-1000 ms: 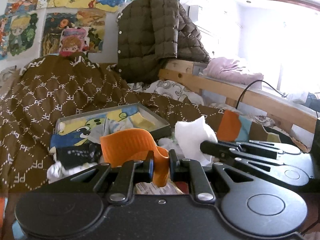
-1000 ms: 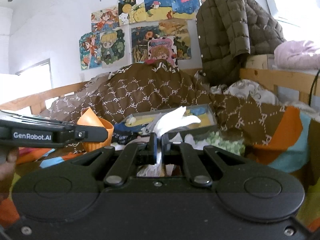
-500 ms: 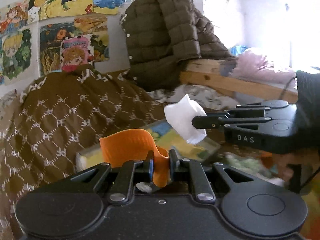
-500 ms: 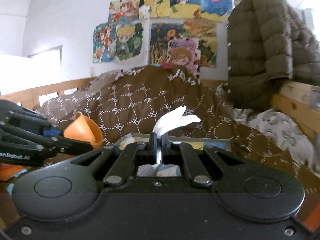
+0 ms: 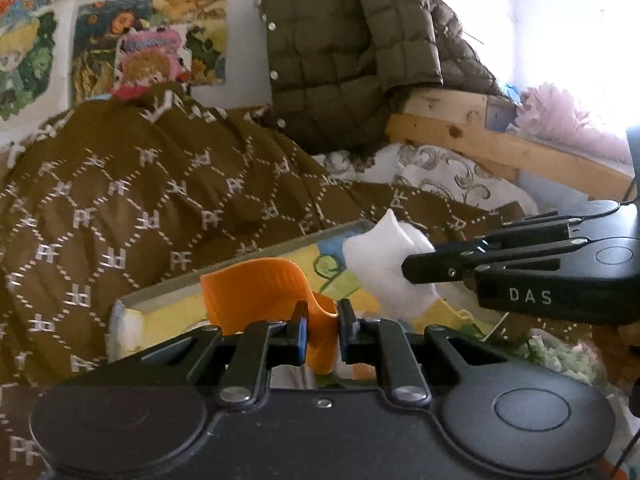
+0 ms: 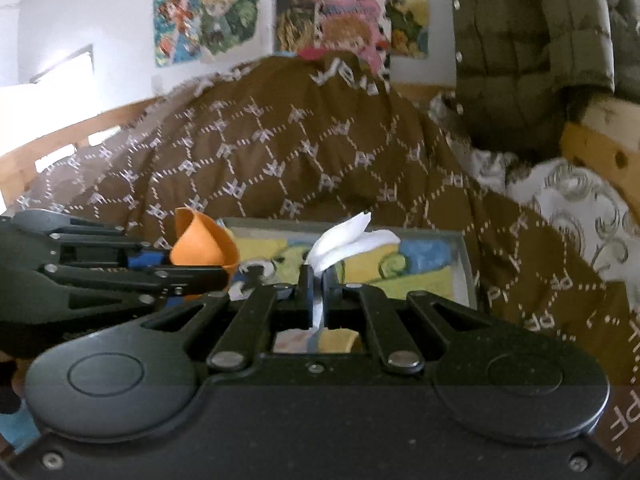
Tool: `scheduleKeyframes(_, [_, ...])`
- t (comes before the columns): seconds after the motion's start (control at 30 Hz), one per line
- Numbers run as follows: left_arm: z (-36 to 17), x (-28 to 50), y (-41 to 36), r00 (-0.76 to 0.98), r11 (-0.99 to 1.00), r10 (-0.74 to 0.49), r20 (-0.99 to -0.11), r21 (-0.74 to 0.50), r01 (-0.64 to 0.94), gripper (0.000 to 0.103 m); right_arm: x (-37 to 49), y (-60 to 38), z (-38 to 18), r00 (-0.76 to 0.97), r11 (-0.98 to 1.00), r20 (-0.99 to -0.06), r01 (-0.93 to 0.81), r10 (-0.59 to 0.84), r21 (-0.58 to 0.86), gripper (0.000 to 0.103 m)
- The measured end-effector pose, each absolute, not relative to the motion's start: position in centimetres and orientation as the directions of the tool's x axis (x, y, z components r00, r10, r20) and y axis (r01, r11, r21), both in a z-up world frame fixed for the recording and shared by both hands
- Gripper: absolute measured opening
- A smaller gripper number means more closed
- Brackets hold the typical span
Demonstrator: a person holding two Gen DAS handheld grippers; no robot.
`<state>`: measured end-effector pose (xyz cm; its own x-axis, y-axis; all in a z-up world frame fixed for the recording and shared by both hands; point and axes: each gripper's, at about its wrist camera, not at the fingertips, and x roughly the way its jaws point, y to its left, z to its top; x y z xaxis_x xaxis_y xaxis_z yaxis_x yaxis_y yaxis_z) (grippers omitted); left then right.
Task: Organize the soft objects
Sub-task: 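Carry the orange cup and white tissue over the tray with both grippers, then open both grippers to drop the cup and tissue into the tray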
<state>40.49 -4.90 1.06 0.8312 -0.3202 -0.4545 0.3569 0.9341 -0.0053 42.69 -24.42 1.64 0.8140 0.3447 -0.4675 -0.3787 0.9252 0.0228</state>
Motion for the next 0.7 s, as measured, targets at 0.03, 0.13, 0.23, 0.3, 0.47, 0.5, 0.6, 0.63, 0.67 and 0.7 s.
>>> scheduleKeyframes(0.03, [0.7,40.7,-5.1,0.827,0.933,-0.325,-0.459,-0.011,0.360,0.016,43.1,-24.6,1.4,0.811,0.929,-0.479,-0.370,0.337,0.027,0.000])
scheduleKeyframes(0.13, [-0.4,41.5,-5.6,0.812,0.928,-0.342,-0.472,-0.031,0.372,0.016,43.5,-25.0,0.5,0.805,0.937,-0.504,-0.347,0.315,0.031,0.000])
scheduleKeyframes(0.23, [-1.1,42.3,-6.1,0.797,0.921,-0.361,-0.485,-0.049,0.387,0.016,43.9,-25.8,-0.2,0.797,0.945,-0.528,-0.325,0.293,0.035,0.000])
scheduleKeyframes(0.3, [-1.4,42.8,-6.2,0.786,0.917,-0.374,-0.492,-0.070,0.393,0.017,44.3,-26.3,-0.8,0.787,0.948,-0.545,-0.313,0.288,0.049,0.001])
scheduleKeyframes(0.47, [-1.6,43.0,-6.6,0.776,0.911,-0.385,-0.500,-0.071,0.406,0.021,43.8,-27.4,-1.5,0.782,0.953,-0.561,-0.299,0.272,0.045,0.005])
scheduleKeyframes(0.5, [-1.6,42.9,-6.6,0.776,0.912,-0.384,-0.500,-0.071,0.405,0.022,43.6,-27.4,-1.5,0.781,0.953,-0.562,-0.299,0.271,0.044,0.005])
scheduleKeyframes(0.6, [-1.5,42.9,-6.5,0.779,0.916,-0.377,-0.501,-0.075,0.395,0.028,43.2,-27.5,-1.1,0.783,0.954,-0.562,-0.297,0.267,0.039,0.008])
scheduleKeyframes(0.63, [-1.5,42.8,-6.3,0.781,0.918,-0.373,-0.500,-0.078,0.389,0.031,43.6,-27.2,-1.0,0.783,0.954,-0.563,-0.296,0.264,0.036,0.010])
scheduleKeyframes(0.67, [-1.4,42.8,-6.2,0.785,0.921,-0.369,-0.498,-0.080,0.382,0.034,43.6,-27.1,-0.8,0.786,0.955,-0.561,-0.294,0.260,0.031,0.013])
scheduleKeyframes(0.7, [-1.4,42.7,-6.0,0.788,0.923,-0.365,-0.497,-0.084,0.375,0.035,43.4,-27.1,-0.5,0.788,0.956,-0.559,-0.293,0.256,0.025,0.018])
